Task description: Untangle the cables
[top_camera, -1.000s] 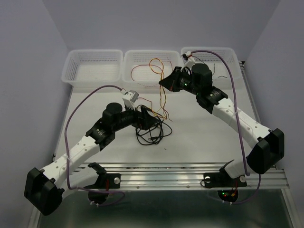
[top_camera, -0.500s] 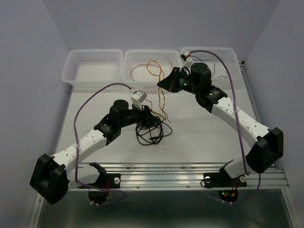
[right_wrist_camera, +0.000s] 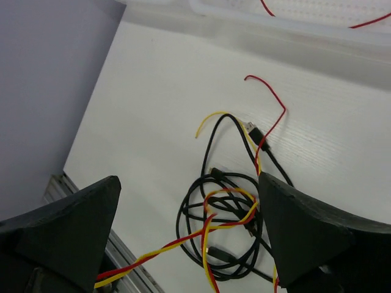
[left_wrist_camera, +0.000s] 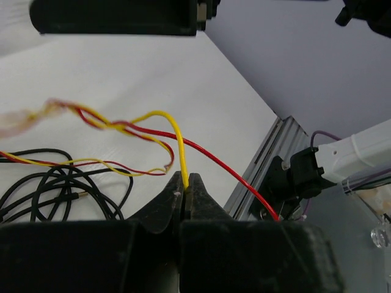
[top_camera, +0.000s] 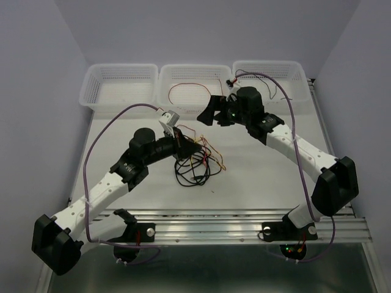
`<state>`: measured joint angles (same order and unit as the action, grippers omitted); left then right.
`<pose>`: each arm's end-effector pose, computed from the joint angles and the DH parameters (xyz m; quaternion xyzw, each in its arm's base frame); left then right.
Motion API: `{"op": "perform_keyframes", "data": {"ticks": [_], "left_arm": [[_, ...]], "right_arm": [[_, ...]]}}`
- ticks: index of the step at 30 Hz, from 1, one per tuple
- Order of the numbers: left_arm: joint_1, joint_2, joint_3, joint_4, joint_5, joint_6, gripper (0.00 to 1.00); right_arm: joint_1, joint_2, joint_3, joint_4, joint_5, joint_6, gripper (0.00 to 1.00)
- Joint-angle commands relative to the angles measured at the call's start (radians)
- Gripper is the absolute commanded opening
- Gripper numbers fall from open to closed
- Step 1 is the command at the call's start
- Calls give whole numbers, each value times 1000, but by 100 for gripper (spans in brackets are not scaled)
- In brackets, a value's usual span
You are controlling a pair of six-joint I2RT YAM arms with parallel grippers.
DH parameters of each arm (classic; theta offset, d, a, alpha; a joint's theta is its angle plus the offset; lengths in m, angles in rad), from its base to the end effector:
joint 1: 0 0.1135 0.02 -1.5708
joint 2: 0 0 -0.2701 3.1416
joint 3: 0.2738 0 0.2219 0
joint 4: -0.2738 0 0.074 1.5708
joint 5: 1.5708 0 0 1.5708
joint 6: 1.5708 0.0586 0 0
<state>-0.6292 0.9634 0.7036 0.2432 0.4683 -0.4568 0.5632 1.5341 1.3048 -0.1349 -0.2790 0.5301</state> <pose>0.1574 -0.1473 0.3363 0.2218 0.6769 -0.4941 0.4985 0.2903 0.2024 0.3469 -0.0924 0.8141 0.3899 0.4205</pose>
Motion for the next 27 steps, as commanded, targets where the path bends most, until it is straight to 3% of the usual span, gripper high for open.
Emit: {"op": "perform_keyframes", "data": {"ticks": [1, 8, 14, 19, 27], "left_arm": [[-6, 14, 80, -80, -51, -58, 0], [-6, 60, 100, -104, -80, -80, 0], [-7, 66, 96, -94, -85, -88, 0], [-6, 77, 96, -96, -63, -71, 0], [-6, 75, 96, -94, -56, -63, 0]], "right_arm": [[4, -69, -50, -15, 49, -85, 100], [4, -250, -98, -81, 89, -133, 100], [4, -362, -144, -167, -32, -116, 100], [4, -342, -141, -216, -312, -193, 100], [14, -229, -122, -220, -356, -202, 100]]}}
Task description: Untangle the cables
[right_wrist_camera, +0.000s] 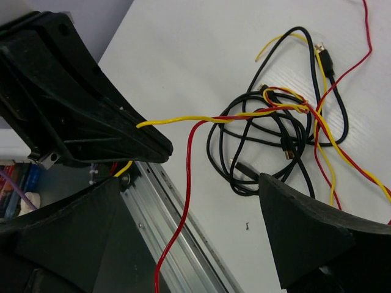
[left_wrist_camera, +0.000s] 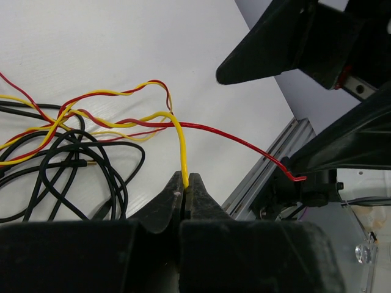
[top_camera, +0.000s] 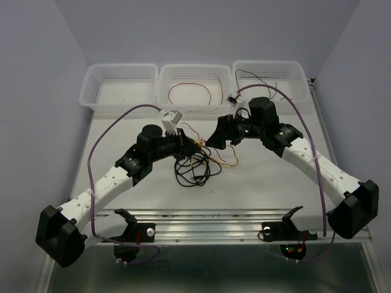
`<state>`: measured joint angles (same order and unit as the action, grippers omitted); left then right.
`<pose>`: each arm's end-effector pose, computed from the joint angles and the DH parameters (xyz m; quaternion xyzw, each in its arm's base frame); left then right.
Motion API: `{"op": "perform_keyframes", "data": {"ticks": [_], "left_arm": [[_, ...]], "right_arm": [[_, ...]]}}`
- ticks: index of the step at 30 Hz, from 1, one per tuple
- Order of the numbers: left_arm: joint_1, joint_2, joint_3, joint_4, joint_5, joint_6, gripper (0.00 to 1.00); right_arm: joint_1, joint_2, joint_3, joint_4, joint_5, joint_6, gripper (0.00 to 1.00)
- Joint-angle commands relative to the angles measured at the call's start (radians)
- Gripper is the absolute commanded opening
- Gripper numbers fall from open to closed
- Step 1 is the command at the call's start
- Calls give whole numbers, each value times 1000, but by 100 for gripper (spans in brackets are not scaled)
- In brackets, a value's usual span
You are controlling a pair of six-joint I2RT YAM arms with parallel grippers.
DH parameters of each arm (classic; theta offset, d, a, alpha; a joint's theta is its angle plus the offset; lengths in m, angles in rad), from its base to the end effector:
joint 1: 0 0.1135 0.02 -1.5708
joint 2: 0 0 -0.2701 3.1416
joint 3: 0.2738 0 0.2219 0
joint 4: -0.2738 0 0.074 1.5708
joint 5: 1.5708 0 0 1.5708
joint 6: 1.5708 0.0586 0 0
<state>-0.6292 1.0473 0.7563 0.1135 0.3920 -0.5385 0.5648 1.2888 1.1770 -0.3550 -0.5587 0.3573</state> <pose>0.1752 -0.1552 0.3210 0.1589 0.7459 -0.4716 0.4428 0.2151 0.1731 0.3531 -0.2286 0.7991 0.4345 0.3470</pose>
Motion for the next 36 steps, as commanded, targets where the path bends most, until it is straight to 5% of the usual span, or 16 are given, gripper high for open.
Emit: {"op": "perform_keyframes", "data": {"ticks": [1, 3, 8, 13, 16, 17, 23, 27, 36], "left_arm": [[-7, -9, 43, 35, 22, 18, 0], [-6, -10, 44, 37, 24, 20, 0], [-7, -18, 43, 37, 21, 20, 0], [-7, -23, 43, 37, 18, 18, 0], [-7, -30, 44, 37, 16, 18, 0], [-7, -32, 46, 31, 12, 18, 0], [-4, -30, 205, -217, -299, 55, 0], [48, 45, 402, -432, -606, 60, 0], [557, 31, 632, -566, -579, 77, 0]], "right_arm": [[12, 26, 6, 7, -92, -29, 99], [21, 62, 10, 7, -101, -29, 94], [21, 101, 3, 39, -99, 0, 57], [30, 122, -7, 50, -113, 9, 52], [30, 124, -11, 60, -55, 22, 19], [30, 121, -11, 60, -26, 35, 1], [30, 64, 1, 12, 442, 64, 1], [-113, 47, 3, -15, 534, 106, 1], [-495, -69, -2, -55, 622, 97, 1]]}}
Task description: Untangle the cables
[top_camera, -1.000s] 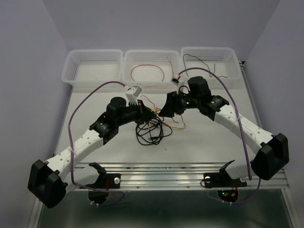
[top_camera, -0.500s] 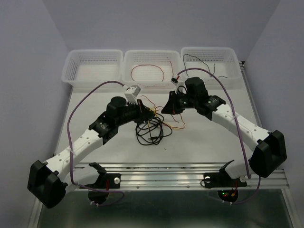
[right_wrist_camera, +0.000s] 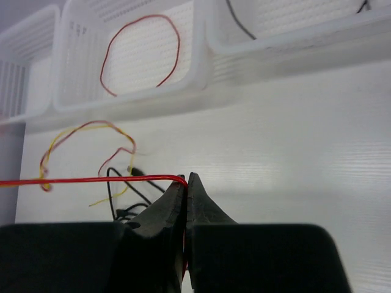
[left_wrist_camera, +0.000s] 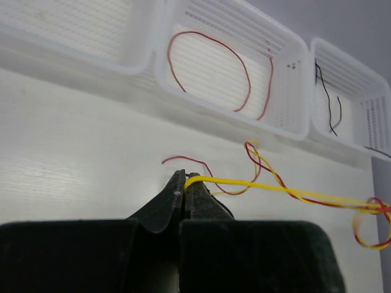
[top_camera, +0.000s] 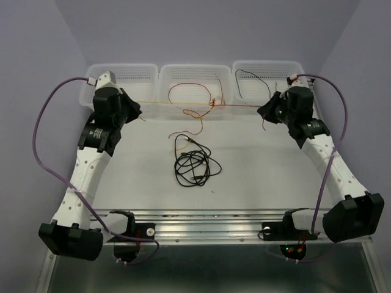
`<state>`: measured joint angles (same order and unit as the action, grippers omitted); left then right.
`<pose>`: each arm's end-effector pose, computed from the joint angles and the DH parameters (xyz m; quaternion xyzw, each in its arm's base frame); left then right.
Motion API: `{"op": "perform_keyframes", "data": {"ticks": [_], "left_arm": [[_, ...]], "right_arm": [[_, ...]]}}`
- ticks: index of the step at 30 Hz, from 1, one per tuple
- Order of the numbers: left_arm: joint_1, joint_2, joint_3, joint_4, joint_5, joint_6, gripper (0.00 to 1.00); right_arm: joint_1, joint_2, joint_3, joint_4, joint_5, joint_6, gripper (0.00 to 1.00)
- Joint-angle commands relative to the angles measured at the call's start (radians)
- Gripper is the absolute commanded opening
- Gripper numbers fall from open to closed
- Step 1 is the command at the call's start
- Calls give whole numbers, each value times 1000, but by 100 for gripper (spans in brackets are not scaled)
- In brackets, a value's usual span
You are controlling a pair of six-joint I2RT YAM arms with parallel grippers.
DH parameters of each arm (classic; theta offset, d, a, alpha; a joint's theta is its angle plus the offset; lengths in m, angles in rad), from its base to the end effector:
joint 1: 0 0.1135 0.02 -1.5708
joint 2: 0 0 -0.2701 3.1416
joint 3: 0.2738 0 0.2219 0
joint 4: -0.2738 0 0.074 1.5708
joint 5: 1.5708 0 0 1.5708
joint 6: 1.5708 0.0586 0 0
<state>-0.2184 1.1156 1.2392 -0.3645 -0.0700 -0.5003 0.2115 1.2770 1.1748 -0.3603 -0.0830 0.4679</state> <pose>0.2298 -0.0468 0.4104 -0.1319 0.7756 -0.1911 0.5869 0.2717 0.0633 0.3508 0.0870 0.8454 0.2084 0.4840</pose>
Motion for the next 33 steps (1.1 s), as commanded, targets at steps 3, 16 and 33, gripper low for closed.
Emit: {"op": "perform_keyframes", "data": {"ticks": [3, 16, 33], "left_arm": [[247, -25, 270, -155, -184, 52, 0], [565, 50, 528, -277, -146, 129, 0], [622, -86, 67, -50, 262, 45, 0]], "right_arm": [[-279, -77, -13, -57, 109, -8, 1], [-800, 16, -175, -26, -199, 46, 1], [-700, -16, -176, 23, -298, -24, 1]]}}
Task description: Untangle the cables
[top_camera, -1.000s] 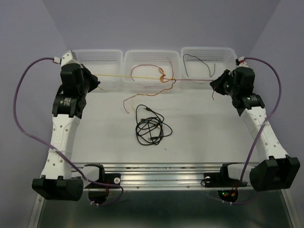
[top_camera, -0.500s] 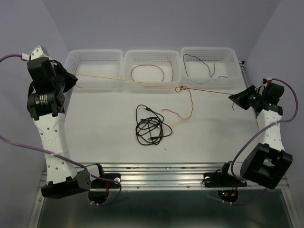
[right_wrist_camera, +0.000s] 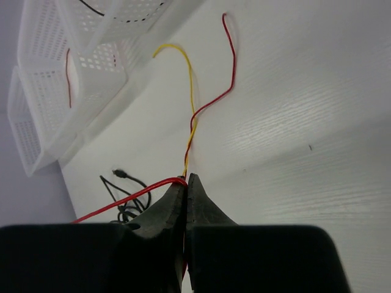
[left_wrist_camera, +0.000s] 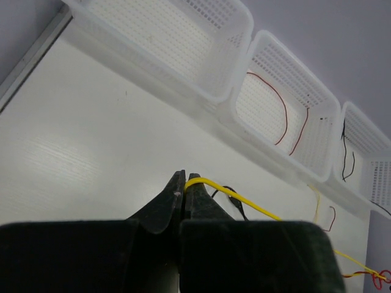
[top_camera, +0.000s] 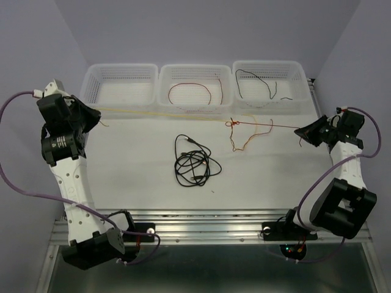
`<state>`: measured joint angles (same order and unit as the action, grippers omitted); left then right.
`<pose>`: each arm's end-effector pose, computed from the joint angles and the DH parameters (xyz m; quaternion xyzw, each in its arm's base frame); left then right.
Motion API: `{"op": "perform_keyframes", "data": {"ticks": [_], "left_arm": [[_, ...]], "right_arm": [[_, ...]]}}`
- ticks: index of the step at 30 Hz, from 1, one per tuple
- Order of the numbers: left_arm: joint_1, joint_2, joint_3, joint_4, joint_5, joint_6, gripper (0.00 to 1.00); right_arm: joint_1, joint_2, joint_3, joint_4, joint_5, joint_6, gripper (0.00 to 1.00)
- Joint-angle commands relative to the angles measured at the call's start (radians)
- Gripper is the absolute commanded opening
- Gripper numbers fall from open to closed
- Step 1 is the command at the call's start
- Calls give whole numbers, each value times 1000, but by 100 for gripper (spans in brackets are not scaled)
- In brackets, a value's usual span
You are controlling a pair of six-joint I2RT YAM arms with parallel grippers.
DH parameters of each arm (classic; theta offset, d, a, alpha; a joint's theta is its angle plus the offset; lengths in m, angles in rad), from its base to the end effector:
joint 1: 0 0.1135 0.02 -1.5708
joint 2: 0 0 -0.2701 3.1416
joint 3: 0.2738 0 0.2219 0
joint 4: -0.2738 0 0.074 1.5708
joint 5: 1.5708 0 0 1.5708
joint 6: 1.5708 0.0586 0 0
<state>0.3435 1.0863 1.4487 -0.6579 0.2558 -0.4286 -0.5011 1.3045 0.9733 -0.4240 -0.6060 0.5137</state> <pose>0.1912 0.0526 0.4463 -0.2297 0.7669 -0.1275 0.5856 0.2435 -0.0953 0.2776 0.3223 0.8233 0.2763 0.3768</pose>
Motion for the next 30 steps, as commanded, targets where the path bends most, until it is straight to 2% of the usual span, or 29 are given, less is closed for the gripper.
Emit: {"op": "perform_keyframes", "data": {"ticks": [1, 3, 4, 6, 7, 8, 9, 13, 15, 16, 19, 20, 22, 24, 25, 27, 29, 30], "left_arm": [[60, -81, -186, 250, -66, -44, 0], [60, -100, -294, 261, -69, -50, 0], [58, -115, -327, 258, -76, -61, 6], [60, -129, -440, 279, -72, -81, 11], [58, -135, -480, 293, -47, -87, 17], [57, -138, -520, 308, -30, -91, 32], [57, -134, -592, 337, -11, -99, 37], [54, -92, -721, 379, 124, -108, 38], [46, -83, -783, 408, 117, -131, 38], [46, -82, -794, 406, 115, -134, 48], [37, -86, -800, 406, 131, -134, 69], [20, -98, -792, 406, 135, -131, 84], [-7, -115, -774, 406, 148, -133, 99], [-73, -137, -722, 411, 143, -125, 99], [-180, -144, -673, 411, 108, -108, 99], [-306, -144, -630, 432, 65, -90, 99], [-464, -135, -607, 484, 100, -43, 99], [-501, -131, -602, 556, 124, -33, 99]], "right_arm": [[83, -54, 39, 76, 244, -79, 1], [143, -74, 50, 71, 278, -87, 1], [186, -97, 56, 65, 284, -89, 1], [220, -137, 71, 70, 288, -95, 1], [236, -149, 77, 71, 282, -106, 1], [263, -162, 88, 79, 266, -113, 1], [277, -174, 109, 82, 227, -132, 1], [349, -211, 185, 67, 89, -248, 1], [372, -232, 197, 105, -22, -277, 1], [389, -241, 202, 132, -67, -274, 1], [432, -248, 215, 169, -201, -271, 1], [443, -248, 226, 189, -233, -274, 1], [464, -243, 264, 189, -255, -270, 1], [477, -234, 292, 183, -268, -248, 1], [486, -223, 323, 185, -282, -239, 1], [486, -209, 355, 182, -308, -212, 1], [486, -189, 386, 188, -328, -199, 1], [486, -182, 415, 191, -362, -178, 1]]}}
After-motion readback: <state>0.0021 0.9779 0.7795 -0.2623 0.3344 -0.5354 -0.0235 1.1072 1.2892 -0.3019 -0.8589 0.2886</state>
